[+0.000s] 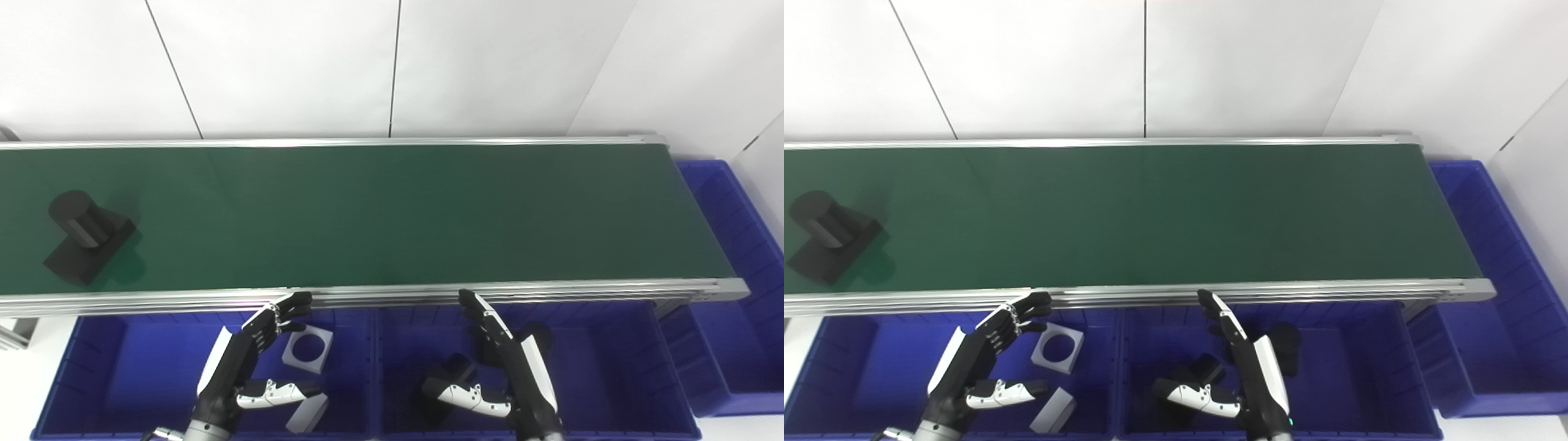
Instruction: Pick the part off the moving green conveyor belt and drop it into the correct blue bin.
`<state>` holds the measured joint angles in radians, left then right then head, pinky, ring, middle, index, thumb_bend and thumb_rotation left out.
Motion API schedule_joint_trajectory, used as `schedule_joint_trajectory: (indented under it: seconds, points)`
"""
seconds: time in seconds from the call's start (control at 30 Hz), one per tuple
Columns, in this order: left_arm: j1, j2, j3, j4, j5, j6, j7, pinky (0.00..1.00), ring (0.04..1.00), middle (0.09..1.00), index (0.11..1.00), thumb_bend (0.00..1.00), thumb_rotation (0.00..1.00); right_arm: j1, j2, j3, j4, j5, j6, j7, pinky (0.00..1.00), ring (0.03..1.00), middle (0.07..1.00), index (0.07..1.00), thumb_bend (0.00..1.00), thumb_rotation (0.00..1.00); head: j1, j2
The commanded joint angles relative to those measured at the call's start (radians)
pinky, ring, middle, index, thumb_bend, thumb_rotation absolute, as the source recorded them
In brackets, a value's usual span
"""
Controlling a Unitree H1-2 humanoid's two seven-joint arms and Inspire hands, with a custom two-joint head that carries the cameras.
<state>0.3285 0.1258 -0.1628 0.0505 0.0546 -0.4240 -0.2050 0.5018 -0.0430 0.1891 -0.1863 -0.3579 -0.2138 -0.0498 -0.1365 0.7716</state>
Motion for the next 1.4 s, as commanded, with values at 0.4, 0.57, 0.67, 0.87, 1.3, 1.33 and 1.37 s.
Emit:
schedule_joint_trajectory:
  seconds: [0.4, 0.57, 0.67, 0.87, 1.3, 1.33, 1.37]
  points:
    - [-0.014, -0.002, -0.061, 0.013, 0.047, -0.046, 0.068, 0.72, 0.776, 0.805, 0.789, 0.86, 0.35, -0.002, -0.039, -0.022, 0.037, 0.069, -0.113, -0.014, 0.80, 0.878, 0.900, 0.914, 0.82, 0.35, 0.248, -0.108]
    - [-0.021, -0.001, -0.091, 0.031, 0.068, -0.046, 0.122, 0.68, 0.744, 0.782, 0.774, 0.88, 0.35, -0.009, -0.049, -0.033, 0.077, 0.095, -0.141, -0.010, 0.76, 0.880, 0.905, 0.924, 0.84, 0.36, 0.261, -0.144]
    - [-0.029, 0.008, -0.113, 0.040, 0.077, -0.046, 0.155, 0.67, 0.734, 0.774, 0.766, 0.89, 0.35, -0.013, -0.052, -0.036, 0.096, 0.090, -0.162, -0.016, 0.75, 0.877, 0.901, 0.921, 0.84, 0.37, 0.249, -0.161]
    - [-0.043, 0.027, -0.152, 0.059, 0.078, -0.046, 0.204, 0.67, 0.734, 0.773, 0.762, 0.91, 0.35, -0.015, -0.050, -0.044, 0.116, 0.082, -0.192, -0.023, 0.70, 0.868, 0.895, 0.912, 0.84, 0.35, 0.242, -0.187]
    - [-0.066, 0.059, -0.218, 0.095, 0.089, -0.046, 0.286, 0.66, 0.728, 0.760, 0.755, 0.92, 0.34, -0.024, -0.056, -0.034, 0.069, 0.079, -0.255, -0.062, 0.72, 0.839, 0.877, 0.902, 0.84, 0.30, 0.242, -0.250]
    - [-0.068, 0.060, -0.221, 0.099, 0.089, -0.046, 0.291, 0.66, 0.722, 0.757, 0.752, 0.92, 0.34, -0.030, -0.056, -0.029, 0.054, 0.067, -0.255, -0.071, 0.78, 0.833, 0.859, 0.894, 0.84, 0.31, 0.239, -0.252]
    - [-0.070, 0.062, -0.224, 0.099, 0.091, -0.046, 0.297, 0.65, 0.719, 0.755, 0.751, 0.93, 0.33, -0.034, -0.052, -0.029, 0.038, 0.060, -0.255, -0.074, 0.79, 0.832, 0.854, 0.892, 0.85, 0.31, 0.239, -0.252]
